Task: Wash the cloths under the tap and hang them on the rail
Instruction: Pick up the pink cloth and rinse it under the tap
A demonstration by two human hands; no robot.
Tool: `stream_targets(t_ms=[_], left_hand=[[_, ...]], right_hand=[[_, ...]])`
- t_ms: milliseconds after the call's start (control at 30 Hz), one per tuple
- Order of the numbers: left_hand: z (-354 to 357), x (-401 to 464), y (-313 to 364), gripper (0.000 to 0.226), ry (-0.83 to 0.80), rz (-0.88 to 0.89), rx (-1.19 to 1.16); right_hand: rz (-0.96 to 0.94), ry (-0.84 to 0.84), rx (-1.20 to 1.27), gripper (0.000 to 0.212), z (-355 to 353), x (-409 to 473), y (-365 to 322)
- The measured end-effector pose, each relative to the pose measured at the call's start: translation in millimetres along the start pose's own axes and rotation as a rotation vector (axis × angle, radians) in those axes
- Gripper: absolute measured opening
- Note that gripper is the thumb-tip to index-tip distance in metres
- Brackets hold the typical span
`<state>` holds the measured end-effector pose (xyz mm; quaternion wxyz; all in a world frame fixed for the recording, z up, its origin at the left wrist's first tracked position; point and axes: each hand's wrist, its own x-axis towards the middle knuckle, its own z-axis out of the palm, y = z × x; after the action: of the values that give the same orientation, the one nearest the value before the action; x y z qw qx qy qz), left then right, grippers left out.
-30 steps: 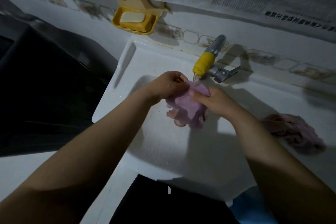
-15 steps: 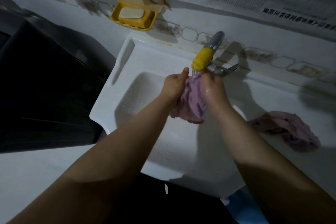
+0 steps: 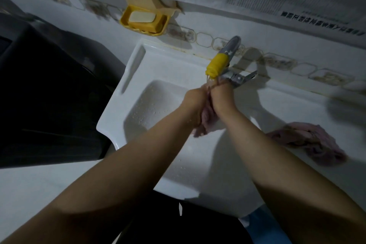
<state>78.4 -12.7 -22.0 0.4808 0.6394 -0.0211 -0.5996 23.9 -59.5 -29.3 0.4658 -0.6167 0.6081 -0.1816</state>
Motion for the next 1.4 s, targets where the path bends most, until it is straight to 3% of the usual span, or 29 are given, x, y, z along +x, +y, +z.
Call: stream_targets(t_ms=[133, 200, 267, 367, 467, 533, 633, 767, 867, 967, 1067, 1200, 1233, 1267, 1333, 1400], left_hand=[[-20, 7, 8, 0.044, 0.15, 0.034, -0.027], [-26, 7, 3, 0.061, 0.054, -0.008, 0.058], [-29, -1, 0, 0.077, -0.161, -0.088, 0.095], [-49, -2, 3, 0.061, -0.35, -0.13, 0.183], [-72, -1, 8, 0.037, -0.318, -0.008, 0.484], [-82, 4, 7, 0.033, -0.216, 0.129, 0.585], [-86, 12, 9, 0.054, -0.163, 0.286, 0.438], [-61, 10, 15, 0.058, -0.044, 0.306, 0.252], [-32, 12, 12, 0.059, 0.095, 0.262, 0.24], [-6, 11, 0, 0.065, 0.051, 0.141, 0.257], [10, 7, -7, 0.048, 0.07, 0.087, 0.077], [0, 17, -1, 0.038, 0.12, 0.091, 0.101], [-1, 15, -1, 0.037, 0.104, 0.016, -0.017], [0, 8, -3, 0.034, 0.032, -0.006, -0.125], [4, 0, -4, 0.032, -0.082, -0.04, -0.073], [2, 0, 3, 0.029, -0.112, -0.005, -0.003]], right_hand=[[-0.121, -0.084, -0.143, 0.049, 10, -37, -1], [-0.082, -0.099, -0.148, 0.045, 5, -33, -1], [0.025, -0.139, -0.118, 0.044, -7, -11, 2], [0.071, -0.226, -0.135, 0.05, -28, 2, 12], [0.006, -0.243, -0.104, 0.042, -44, 10, 21], [0.003, -0.258, -0.127, 0.034, -53, 12, 23], [0.022, -0.241, 0.018, 0.026, -58, 7, 24], [0.142, -0.215, 0.293, 0.049, -42, -1, 21], [0.01, -0.181, 0.141, 0.038, -20, -15, 12], [-0.07, -0.057, -0.027, 0.043, -10, -19, -1], [-0.003, 0.098, -0.009, 0.038, -10, -4, -4], [-0.17, 0.043, -0.112, 0.047, 5, -34, -1], [-0.186, 0.06, -0.127, 0.047, 5, -35, -1], [-0.174, 0.093, -0.144, 0.046, 3, -31, 0], [-0.073, 0.088, -0.112, 0.042, -7, -10, 5], [0.012, -0.067, 0.047, 0.041, -18, 8, 14]])
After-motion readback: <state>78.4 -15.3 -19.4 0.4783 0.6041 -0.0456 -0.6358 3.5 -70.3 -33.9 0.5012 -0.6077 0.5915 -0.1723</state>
